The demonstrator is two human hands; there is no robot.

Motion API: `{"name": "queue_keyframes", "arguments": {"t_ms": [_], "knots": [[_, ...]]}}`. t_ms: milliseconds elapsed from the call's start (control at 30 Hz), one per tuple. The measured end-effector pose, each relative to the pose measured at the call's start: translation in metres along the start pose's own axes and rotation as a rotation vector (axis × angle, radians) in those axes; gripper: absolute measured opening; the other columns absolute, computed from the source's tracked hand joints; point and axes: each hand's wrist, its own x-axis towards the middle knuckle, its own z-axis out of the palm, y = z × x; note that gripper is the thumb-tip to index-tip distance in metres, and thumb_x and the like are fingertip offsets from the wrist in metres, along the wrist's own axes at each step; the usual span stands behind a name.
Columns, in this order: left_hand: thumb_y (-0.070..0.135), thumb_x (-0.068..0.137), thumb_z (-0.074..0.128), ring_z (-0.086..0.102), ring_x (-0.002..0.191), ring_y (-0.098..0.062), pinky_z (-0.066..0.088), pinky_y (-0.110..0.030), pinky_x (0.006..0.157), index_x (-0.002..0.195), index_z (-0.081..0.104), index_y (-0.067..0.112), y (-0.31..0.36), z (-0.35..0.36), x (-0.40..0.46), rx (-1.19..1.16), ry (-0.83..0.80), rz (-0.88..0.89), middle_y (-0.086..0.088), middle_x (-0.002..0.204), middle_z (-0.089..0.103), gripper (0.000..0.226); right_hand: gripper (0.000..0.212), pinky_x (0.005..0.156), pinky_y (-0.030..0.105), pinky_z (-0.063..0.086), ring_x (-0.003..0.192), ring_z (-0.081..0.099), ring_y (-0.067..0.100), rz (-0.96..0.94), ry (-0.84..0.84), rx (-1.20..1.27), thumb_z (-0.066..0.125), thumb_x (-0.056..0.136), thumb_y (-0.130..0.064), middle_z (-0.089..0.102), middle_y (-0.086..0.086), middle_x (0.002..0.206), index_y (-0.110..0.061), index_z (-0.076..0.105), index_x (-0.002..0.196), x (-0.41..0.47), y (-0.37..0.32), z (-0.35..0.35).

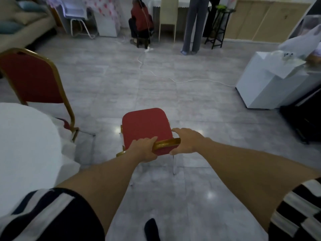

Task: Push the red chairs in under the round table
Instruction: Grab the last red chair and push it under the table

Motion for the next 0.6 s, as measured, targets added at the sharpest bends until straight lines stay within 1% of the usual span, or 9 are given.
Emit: {"name": "queue_keyframes", "arguments": {"t_ms": [67, 100, 133, 200, 267, 300, 367, 467, 600], "knots": [[0.037, 0.096, 0.066, 0.066, 0.115, -0.029, 0.052, -0.047, 0.102, 0.144, 0.052, 0.029, -0.007, 0.004, 0.009, -0.099, -0.005, 0.019, -0.003, 0.129, 0.067, 0.051, 0.111, 0.103, 0.043, 0.05, 0.127, 0.058, 0.028, -0.055, -0.041, -0.026, 0.085, 0.072, -0.065, 0.057, 0.006, 0.145, -0.024, 0.032, 0.16, 0.019, -0.004, 0.005], [0.032, 0.095, 0.066, 0.068, 0.107, -0.027, 0.055, -0.046, 0.096, 0.13, 0.061, 0.03, -0.01, 0.006, 0.012, -0.13, -0.01, 0.02, -0.001, 0.119, 0.071, 0.035, 0.109, 0.103, 0.042, 0.049, 0.127, 0.057, 0.028, -0.084, -0.061, -0.036, 0.085, 0.073, -0.063, 0.057, 0.006, 0.144, -0.023, 0.033, 0.16, 0.028, -0.005, 0.009], [0.027, 0.093, 0.065, 0.069, 0.1, -0.025, 0.057, -0.045, 0.092, 0.119, 0.066, 0.032, -0.012, 0.006, 0.014, -0.143, -0.019, 0.019, 0.001, 0.11, 0.072, 0.027, 0.106, 0.103, 0.042, 0.049, 0.127, 0.057, 0.028, -0.107, -0.078, -0.047, 0.085, 0.074, -0.061, 0.058, 0.006, 0.143, -0.023, 0.035, 0.16, 0.035, -0.006, 0.013], [0.022, 0.087, 0.061, 0.069, 0.092, -0.024, 0.058, -0.045, 0.086, 0.109, 0.07, 0.037, -0.015, 0.006, 0.019, -0.15, -0.052, 0.012, 0.005, 0.1, 0.072, 0.028, 0.091, 0.1, 0.043, 0.051, 0.12, 0.061, 0.027, -0.148, -0.094, -0.078, 0.083, 0.077, -0.056, 0.064, 0.002, 0.135, -0.027, 0.045, 0.154, 0.049, -0.007, 0.021], [0.025, 0.081, 0.057, 0.069, 0.091, -0.025, 0.058, -0.045, 0.083, 0.101, 0.069, 0.041, -0.016, 0.005, 0.023, -0.184, -0.06, -0.002, 0.006, 0.097, 0.071, 0.029, 0.059, 0.092, 0.042, 0.056, 0.105, 0.068, 0.024, -0.2, -0.084, -0.106, 0.076, 0.08, -0.049, 0.072, -0.005, 0.117, -0.036, 0.062, 0.136, 0.062, -0.004, 0.027], [0.027, 0.079, 0.056, 0.069, 0.092, -0.026, 0.058, -0.046, 0.083, 0.101, 0.068, 0.041, -0.017, 0.006, 0.024, -0.191, -0.042, -0.01, 0.006, 0.099, 0.071, 0.029, 0.043, 0.088, 0.042, 0.058, 0.098, 0.07, 0.023, -0.228, -0.072, -0.123, 0.071, 0.083, -0.044, 0.074, -0.006, 0.108, -0.039, 0.068, 0.126, 0.067, -0.003, 0.029], [0.028, 0.082, 0.057, 0.067, 0.091, -0.025, 0.056, -0.043, 0.082, 0.109, 0.068, 0.038, -0.015, 0.009, 0.023, -0.17, -0.016, -0.036, 0.006, 0.103, 0.07, 0.031, 0.033, 0.083, 0.041, 0.06, 0.087, 0.071, 0.022, -0.268, -0.061, -0.139, 0.064, 0.086, -0.04, 0.075, -0.008, 0.098, -0.041, 0.072, 0.118, 0.071, 0.0, 0.034], [0.028, 0.091, 0.059, 0.063, 0.084, -0.025, 0.047, -0.036, 0.075, 0.107, 0.068, 0.036, -0.009, 0.011, 0.021, -0.066, -0.005, -0.1, 0.004, 0.096, 0.068, 0.02, 0.033, 0.079, 0.039, 0.061, 0.078, 0.069, 0.02, -0.324, -0.095, -0.17, 0.061, 0.088, -0.04, 0.075, -0.009, 0.092, -0.044, 0.073, 0.118, 0.075, 0.003, 0.033], [0.029, 0.088, 0.058, 0.07, 0.093, -0.029, 0.055, -0.038, 0.083, 0.118, 0.073, 0.042, 0.003, 0.009, 0.015, -0.093, 0.007, -0.202, 0.0, 0.101, 0.075, 0.035, 0.034, 0.082, 0.041, 0.06, 0.078, 0.068, 0.024, -0.414, -0.151, -0.251, 0.056, 0.086, -0.04, 0.071, -0.006, 0.087, -0.042, 0.073, 0.115, 0.082, 0.009, 0.029]]}}
